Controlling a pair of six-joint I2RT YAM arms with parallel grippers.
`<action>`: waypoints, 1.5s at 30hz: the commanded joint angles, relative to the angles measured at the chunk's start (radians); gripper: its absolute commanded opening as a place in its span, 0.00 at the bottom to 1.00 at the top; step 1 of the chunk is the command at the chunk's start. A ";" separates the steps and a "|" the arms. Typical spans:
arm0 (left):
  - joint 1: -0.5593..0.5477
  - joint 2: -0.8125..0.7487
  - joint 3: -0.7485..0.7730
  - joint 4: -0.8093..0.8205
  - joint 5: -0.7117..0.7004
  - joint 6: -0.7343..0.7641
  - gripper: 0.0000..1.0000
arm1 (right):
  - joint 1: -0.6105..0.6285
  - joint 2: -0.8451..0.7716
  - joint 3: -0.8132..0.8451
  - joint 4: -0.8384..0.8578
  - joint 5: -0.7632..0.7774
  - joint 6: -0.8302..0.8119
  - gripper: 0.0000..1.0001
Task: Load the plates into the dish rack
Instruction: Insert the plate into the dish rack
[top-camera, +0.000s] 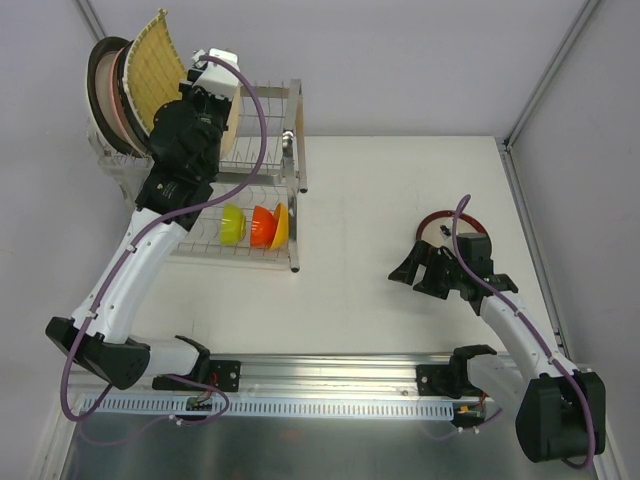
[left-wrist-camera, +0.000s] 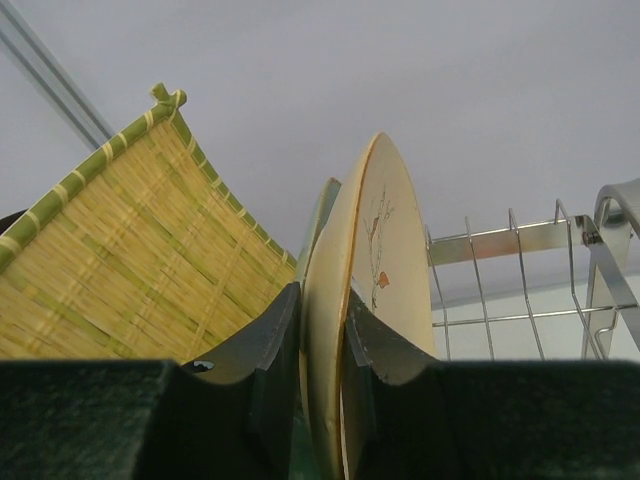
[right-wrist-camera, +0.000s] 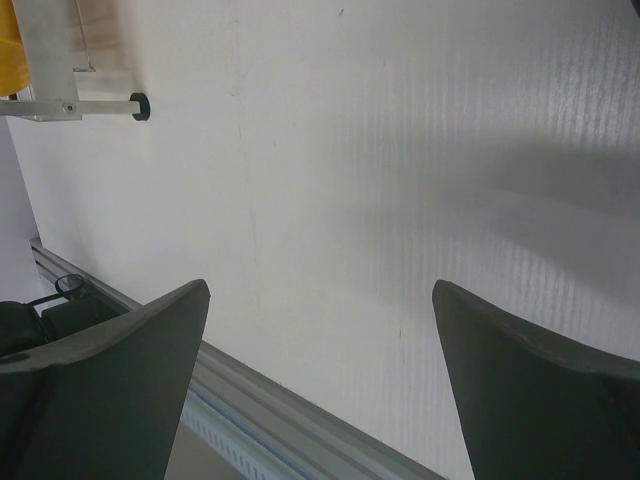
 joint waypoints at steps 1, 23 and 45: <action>0.003 -0.057 0.028 0.152 0.015 -0.030 0.20 | -0.009 -0.002 0.006 0.014 -0.019 -0.007 1.00; 0.021 -0.134 0.009 0.149 0.118 -0.123 0.56 | -0.009 -0.019 0.041 -0.022 -0.015 -0.015 0.99; 0.021 -0.643 -0.400 -0.113 0.400 -0.571 0.99 | -0.011 -0.045 0.210 -0.182 0.278 -0.066 0.99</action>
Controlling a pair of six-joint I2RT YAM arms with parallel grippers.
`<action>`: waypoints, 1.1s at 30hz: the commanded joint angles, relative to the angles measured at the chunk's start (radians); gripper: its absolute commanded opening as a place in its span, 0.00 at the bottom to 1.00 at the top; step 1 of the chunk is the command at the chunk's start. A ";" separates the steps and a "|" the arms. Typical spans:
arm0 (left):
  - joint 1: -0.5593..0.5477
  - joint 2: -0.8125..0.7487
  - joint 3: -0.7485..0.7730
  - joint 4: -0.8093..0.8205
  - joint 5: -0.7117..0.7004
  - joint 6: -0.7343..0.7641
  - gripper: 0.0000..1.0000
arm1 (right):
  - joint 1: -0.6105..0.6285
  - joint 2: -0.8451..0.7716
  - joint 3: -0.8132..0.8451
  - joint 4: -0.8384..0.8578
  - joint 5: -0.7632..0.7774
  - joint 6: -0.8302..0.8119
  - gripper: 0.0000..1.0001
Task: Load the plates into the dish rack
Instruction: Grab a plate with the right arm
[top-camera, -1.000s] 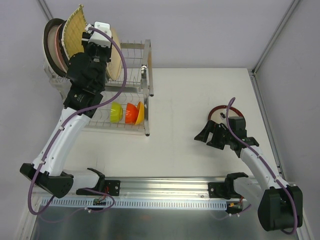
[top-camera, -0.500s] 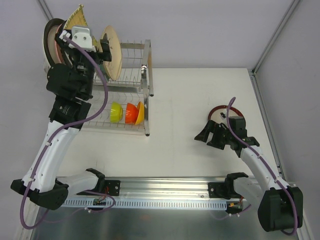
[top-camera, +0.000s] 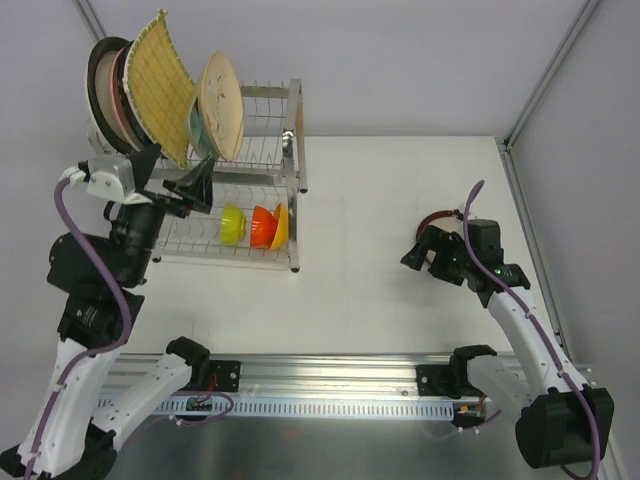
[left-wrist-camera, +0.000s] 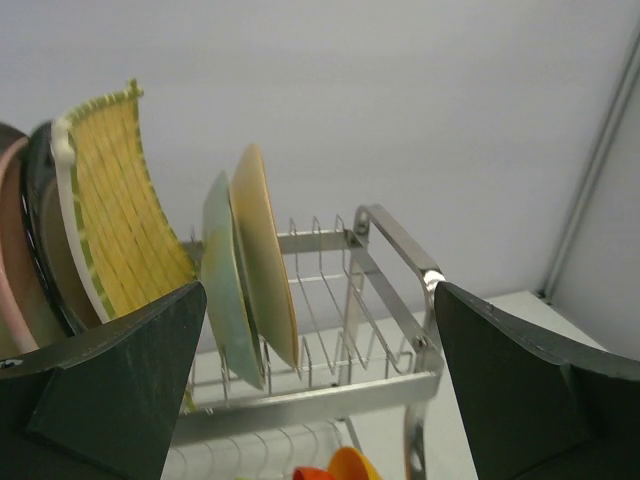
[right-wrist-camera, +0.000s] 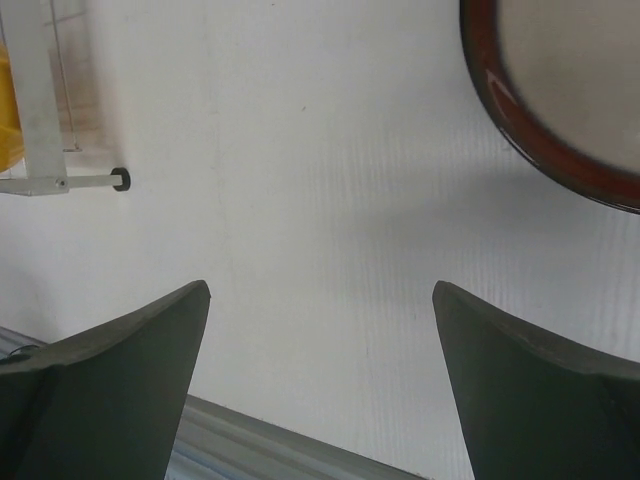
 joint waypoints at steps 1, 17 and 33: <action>0.008 -0.115 -0.103 -0.082 0.074 -0.145 0.99 | -0.008 -0.006 0.066 -0.076 0.131 -0.032 0.99; 0.008 -0.581 -0.644 -0.303 0.085 -0.327 0.99 | 0.004 0.242 0.155 -0.081 0.424 -0.052 0.90; 0.011 -0.703 -0.736 -0.365 -0.029 -0.404 0.99 | 0.024 0.684 0.378 -0.007 0.363 -0.192 0.91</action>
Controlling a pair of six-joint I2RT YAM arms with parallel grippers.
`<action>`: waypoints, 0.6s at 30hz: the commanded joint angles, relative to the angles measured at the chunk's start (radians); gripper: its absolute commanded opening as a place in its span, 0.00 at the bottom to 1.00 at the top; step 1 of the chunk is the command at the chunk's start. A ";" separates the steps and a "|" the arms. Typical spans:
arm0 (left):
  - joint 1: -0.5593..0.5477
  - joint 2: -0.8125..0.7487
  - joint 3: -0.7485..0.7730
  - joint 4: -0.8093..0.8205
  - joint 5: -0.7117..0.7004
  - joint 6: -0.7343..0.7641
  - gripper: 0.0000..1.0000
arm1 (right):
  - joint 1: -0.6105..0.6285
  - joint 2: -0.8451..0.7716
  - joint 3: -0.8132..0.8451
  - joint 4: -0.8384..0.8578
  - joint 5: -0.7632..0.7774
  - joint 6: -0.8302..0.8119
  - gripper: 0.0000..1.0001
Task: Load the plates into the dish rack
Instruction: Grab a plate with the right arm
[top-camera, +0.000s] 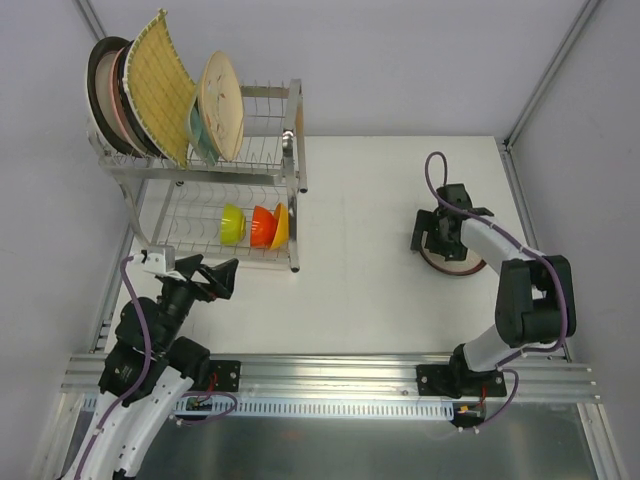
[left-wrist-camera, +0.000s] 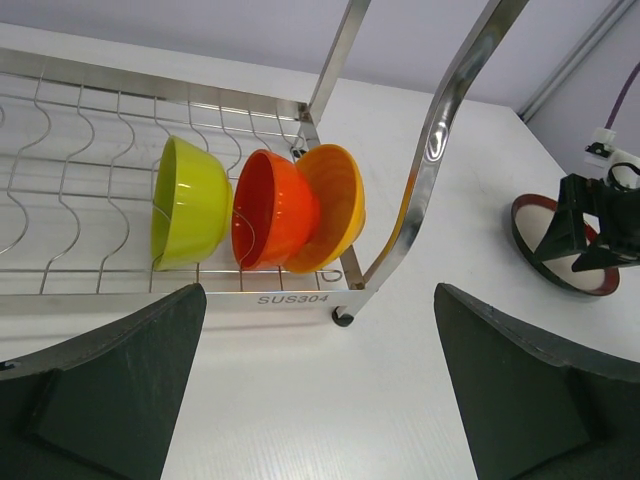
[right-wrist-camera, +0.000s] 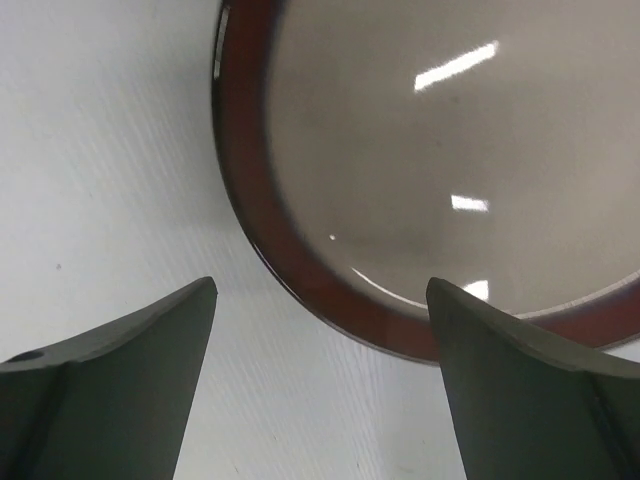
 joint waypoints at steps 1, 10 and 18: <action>0.010 -0.012 0.013 0.000 -0.042 -0.015 0.99 | 0.030 0.074 0.083 0.032 -0.046 -0.066 0.91; 0.014 -0.009 0.014 -0.005 -0.058 -0.012 0.99 | 0.236 0.232 0.198 0.035 -0.152 -0.050 0.90; 0.024 0.023 0.019 -0.007 -0.045 -0.009 0.99 | 0.421 0.292 0.259 0.081 -0.256 0.062 0.89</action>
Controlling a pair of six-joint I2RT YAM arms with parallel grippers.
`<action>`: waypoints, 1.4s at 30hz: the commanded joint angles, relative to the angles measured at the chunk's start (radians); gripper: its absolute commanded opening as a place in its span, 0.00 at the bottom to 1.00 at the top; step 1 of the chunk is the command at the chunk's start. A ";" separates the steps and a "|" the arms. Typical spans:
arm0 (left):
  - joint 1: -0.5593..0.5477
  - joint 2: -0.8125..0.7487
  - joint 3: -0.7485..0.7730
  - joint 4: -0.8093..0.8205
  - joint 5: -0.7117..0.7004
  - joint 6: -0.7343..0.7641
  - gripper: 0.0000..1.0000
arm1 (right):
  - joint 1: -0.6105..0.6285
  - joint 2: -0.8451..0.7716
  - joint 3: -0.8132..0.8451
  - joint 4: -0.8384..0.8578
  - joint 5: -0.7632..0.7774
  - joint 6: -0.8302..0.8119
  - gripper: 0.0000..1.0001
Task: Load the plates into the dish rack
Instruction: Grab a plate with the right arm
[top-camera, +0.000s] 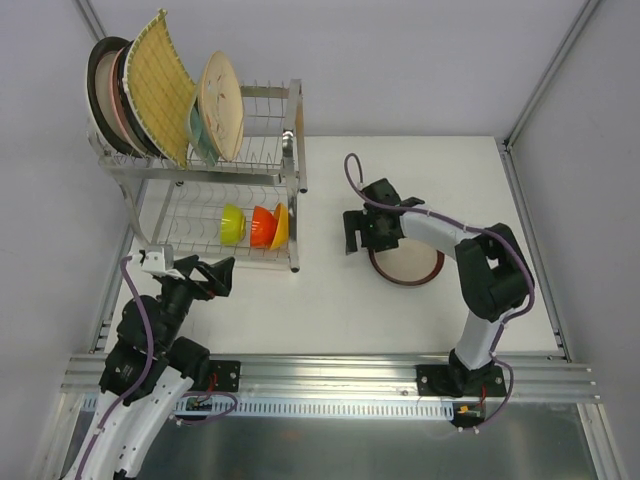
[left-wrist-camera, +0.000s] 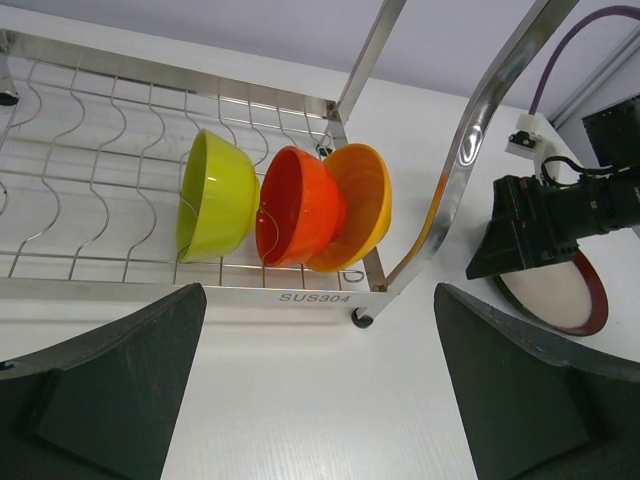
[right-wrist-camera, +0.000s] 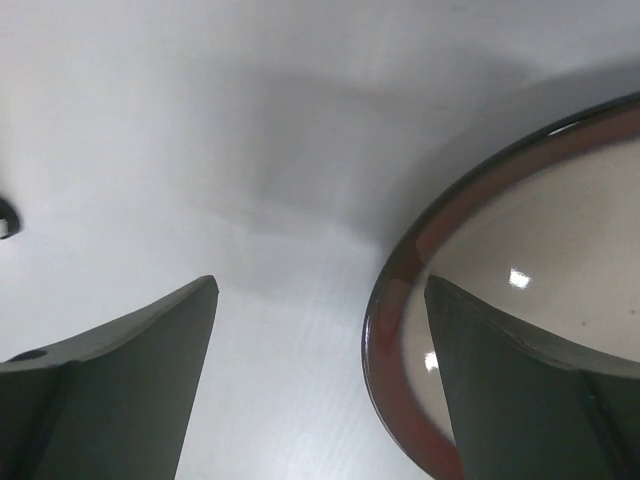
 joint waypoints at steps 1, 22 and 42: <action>0.010 0.019 0.019 0.009 0.005 -0.007 0.99 | 0.077 0.030 0.054 0.006 -0.100 0.062 0.89; 0.021 0.134 0.026 0.010 0.060 -0.003 0.99 | -0.207 -0.497 -0.274 -0.059 0.043 0.184 0.93; 0.021 0.188 0.028 0.010 0.084 -0.003 0.99 | -0.574 -0.566 -0.662 0.354 -0.347 0.335 0.89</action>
